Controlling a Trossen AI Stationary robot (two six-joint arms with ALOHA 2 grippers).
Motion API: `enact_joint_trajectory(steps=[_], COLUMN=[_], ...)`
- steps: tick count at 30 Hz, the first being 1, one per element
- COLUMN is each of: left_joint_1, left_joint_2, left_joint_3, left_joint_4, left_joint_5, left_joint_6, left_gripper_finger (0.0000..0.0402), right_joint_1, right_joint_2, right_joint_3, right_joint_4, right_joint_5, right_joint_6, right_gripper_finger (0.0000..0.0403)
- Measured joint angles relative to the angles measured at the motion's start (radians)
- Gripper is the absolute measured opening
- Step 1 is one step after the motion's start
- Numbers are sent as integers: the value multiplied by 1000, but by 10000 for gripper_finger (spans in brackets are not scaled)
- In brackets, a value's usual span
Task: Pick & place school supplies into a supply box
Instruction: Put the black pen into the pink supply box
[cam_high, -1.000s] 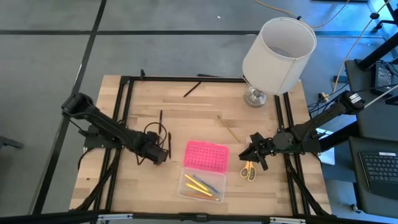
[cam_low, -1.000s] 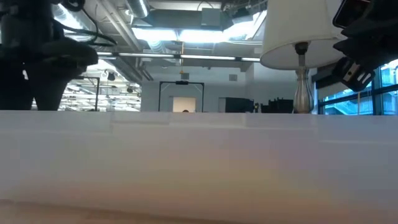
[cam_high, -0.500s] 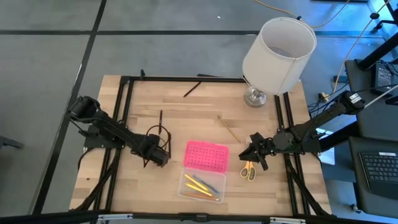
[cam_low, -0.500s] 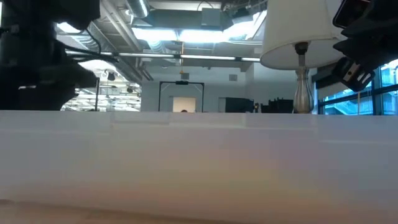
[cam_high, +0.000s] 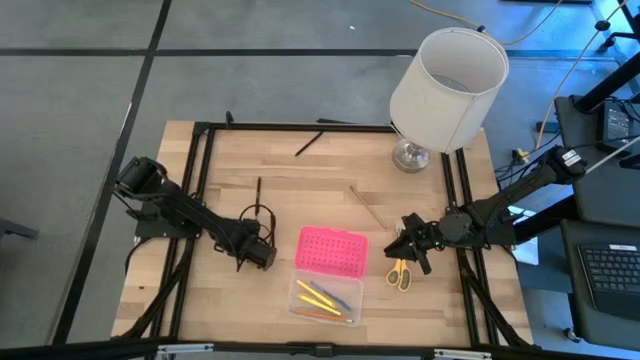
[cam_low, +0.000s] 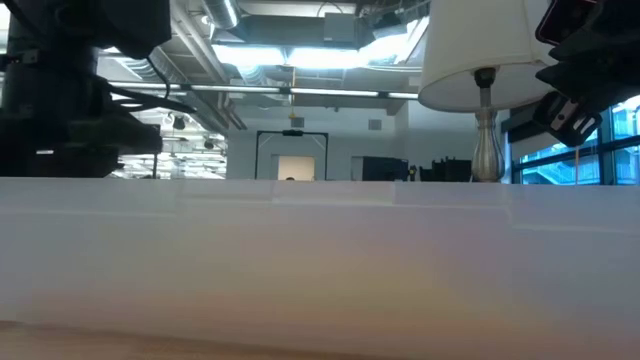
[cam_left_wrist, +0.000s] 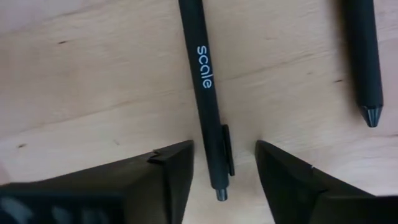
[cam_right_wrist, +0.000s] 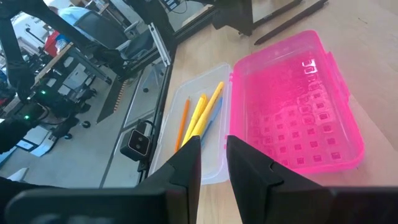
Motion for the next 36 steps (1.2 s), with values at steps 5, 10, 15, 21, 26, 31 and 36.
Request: enact_joint_trajectory(steps=[5,10,15,21,26,31,36], left_joint_1=[0,-1,-5,-5,-5,-5,-5], left_joint_2=[2,3,3,3,4,-6,-39], left_joint_3=[-1,-1,-2,-3,-3,-5,-8], left_joint_4=[4,4,4,3,2,1,-2], left_joint_5=[-1,-12,-25,-27,-29,-29,-30], left_joint_6=[-22,-23,-23,-22,-21,5,22], left_gripper_finger=[127,101,87,75,61,42,33], right_joint_1=[0,0,0,0,0,0,0], right_joint_2=[0,0,0,0,0,0,0], right_joint_3=[0,0,0,0,0,0,0], right_joint_4=[0,0,-1,-1,-1,-2,-2], right_joint_5=[0,0,0,0,0,0,0], right_joint_6=[0,0,0,-7,-27,-28,-30], right_gripper_finger=[83,83,83,83,83,83,83])
